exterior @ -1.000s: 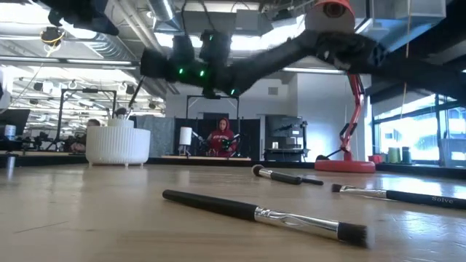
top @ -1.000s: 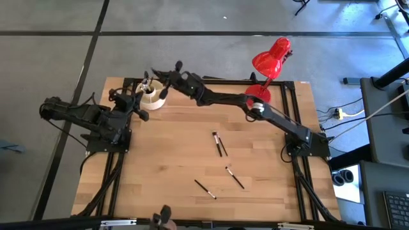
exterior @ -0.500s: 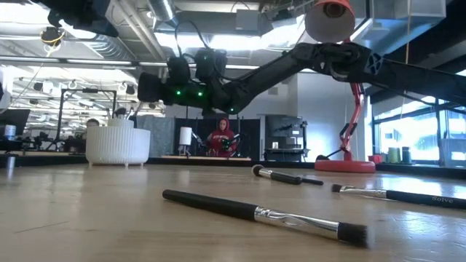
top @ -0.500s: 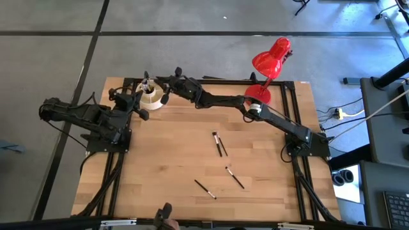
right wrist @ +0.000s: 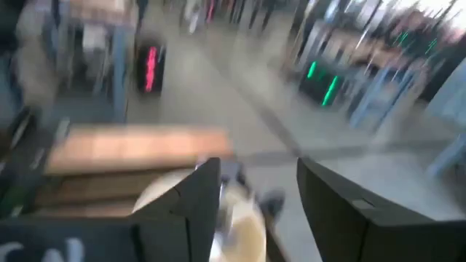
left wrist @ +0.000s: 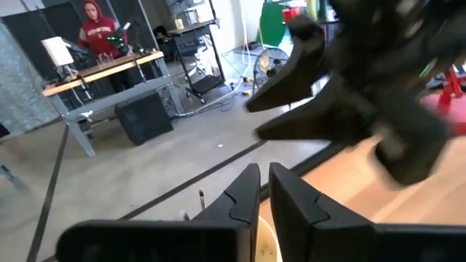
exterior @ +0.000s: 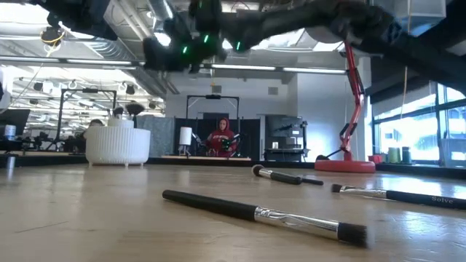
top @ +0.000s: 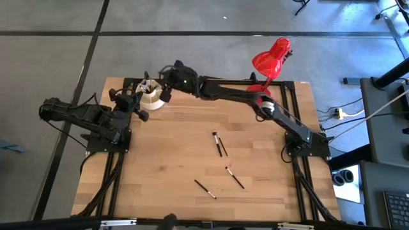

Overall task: Put items in baskets/containers
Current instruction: Put the blush brush into the organizer

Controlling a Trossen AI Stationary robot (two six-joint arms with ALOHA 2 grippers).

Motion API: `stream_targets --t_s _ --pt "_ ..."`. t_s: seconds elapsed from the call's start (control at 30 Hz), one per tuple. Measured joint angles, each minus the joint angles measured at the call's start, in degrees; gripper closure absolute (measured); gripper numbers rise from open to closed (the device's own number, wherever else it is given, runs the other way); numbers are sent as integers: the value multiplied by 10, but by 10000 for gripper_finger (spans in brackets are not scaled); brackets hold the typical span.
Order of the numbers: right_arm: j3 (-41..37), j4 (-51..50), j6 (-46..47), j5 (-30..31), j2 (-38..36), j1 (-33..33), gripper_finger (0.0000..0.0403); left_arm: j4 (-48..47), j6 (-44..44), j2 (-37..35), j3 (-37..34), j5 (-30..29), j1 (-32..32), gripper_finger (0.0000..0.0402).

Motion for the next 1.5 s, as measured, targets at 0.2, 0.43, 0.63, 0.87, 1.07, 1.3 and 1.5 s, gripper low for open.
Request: stream_targets --t_s 0.2,0.43,0.63,0.87,1.07,1.3,1.5 --pt "-3 -249 17 -67 -77 7 263 -1 11 0 0 23 0 362" --pt "-138 -290 49 -85 -155 56 316 15 56 12 0 91 0 357" --pt "-414 -112 93 -21 -305 99 326 58 101 71 0 156 0 356" --pt "-711 93 154 -17 -495 133 325 223 183 190 0 207 34 356" --pt "-824 92 151 -32 -590 145 325 435 239 329 1 414 116 356" --pt "-831 -26 122 81 -670 146 336 597 382 529 22 662 171 356" --pt "-819 -64 153 95 -758 132 360 612 449 669 130 710 196 338"
